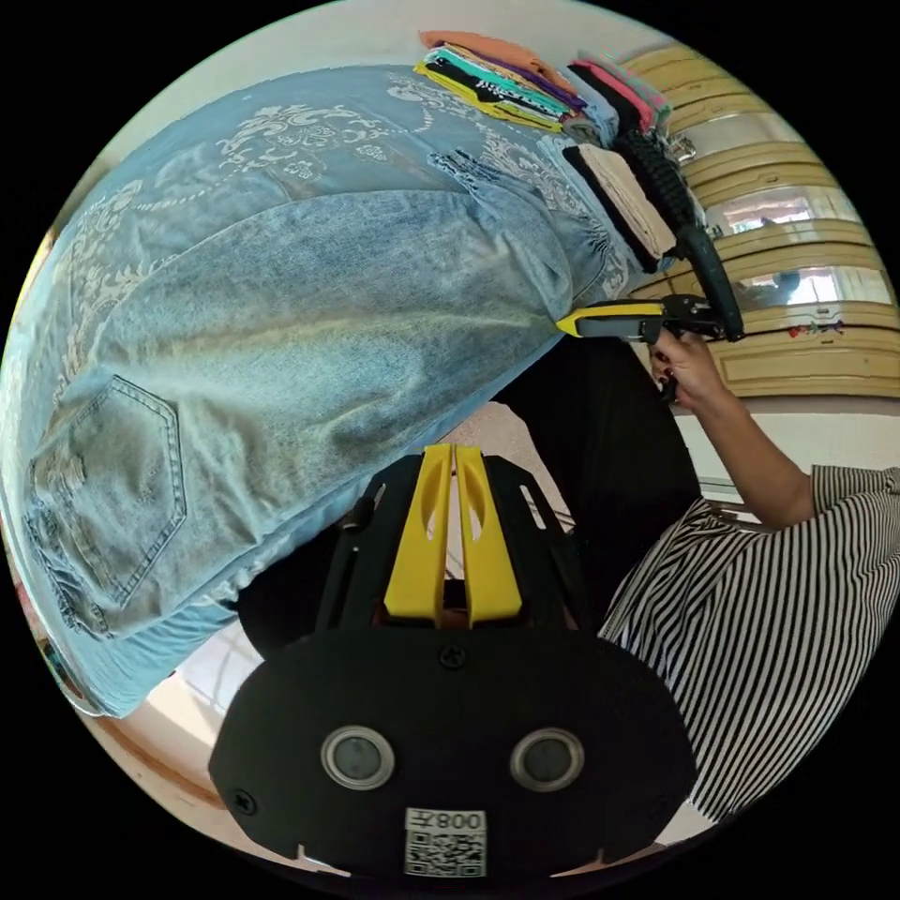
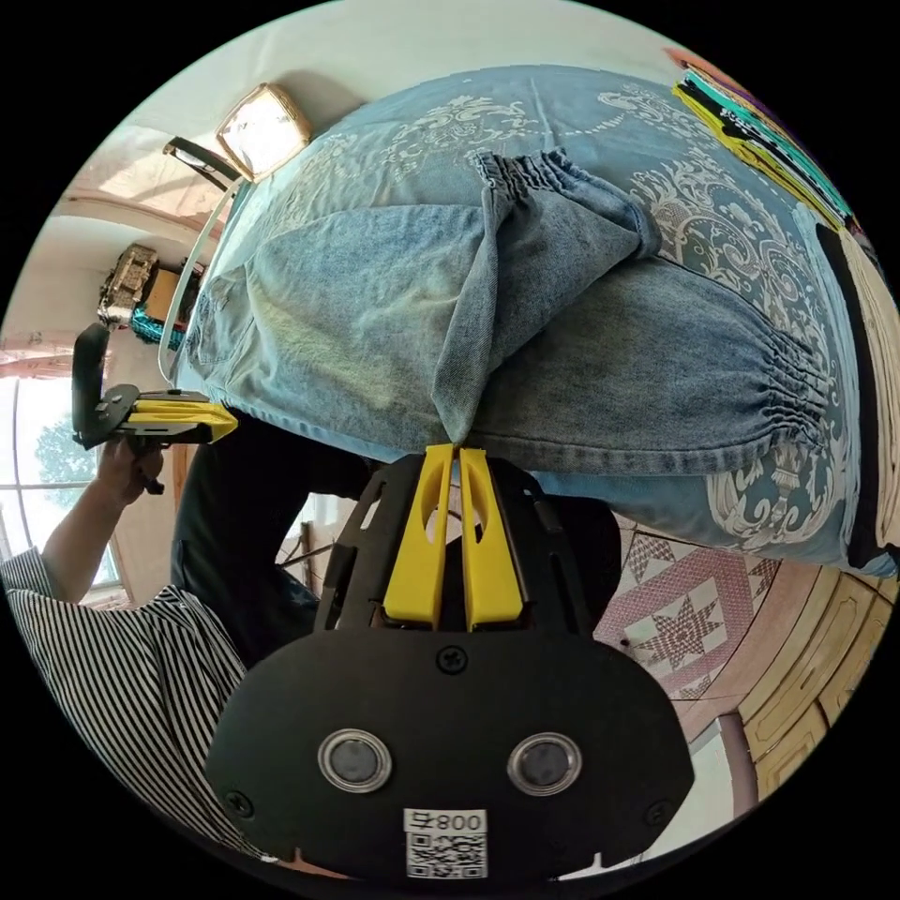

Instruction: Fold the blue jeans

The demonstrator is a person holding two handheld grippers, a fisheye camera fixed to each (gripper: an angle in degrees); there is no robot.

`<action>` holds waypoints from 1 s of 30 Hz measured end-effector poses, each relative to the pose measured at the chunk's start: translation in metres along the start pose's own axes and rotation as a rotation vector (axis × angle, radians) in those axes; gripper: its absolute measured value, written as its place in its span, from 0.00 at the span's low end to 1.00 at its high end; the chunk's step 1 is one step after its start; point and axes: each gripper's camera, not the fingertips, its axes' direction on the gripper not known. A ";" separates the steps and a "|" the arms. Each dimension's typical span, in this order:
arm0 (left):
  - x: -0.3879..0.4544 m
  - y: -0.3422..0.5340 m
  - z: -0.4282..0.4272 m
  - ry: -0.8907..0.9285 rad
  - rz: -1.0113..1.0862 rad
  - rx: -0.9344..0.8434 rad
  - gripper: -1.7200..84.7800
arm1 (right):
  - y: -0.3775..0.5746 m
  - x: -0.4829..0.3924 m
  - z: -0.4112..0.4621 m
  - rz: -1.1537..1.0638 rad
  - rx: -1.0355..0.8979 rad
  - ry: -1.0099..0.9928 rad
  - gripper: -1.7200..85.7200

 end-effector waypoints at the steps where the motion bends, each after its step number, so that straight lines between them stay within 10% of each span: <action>1: -0.005 -0.004 -0.001 0.052 -0.019 0.032 0.03 | 0.006 0.008 -0.004 0.016 0.009 -0.036 0.03; 30: 0.010 -0.206 0.052 0.227 0.004 0.067 0.04 | -0.039 0.084 -0.068 -0.118 0.145 0.217 0.04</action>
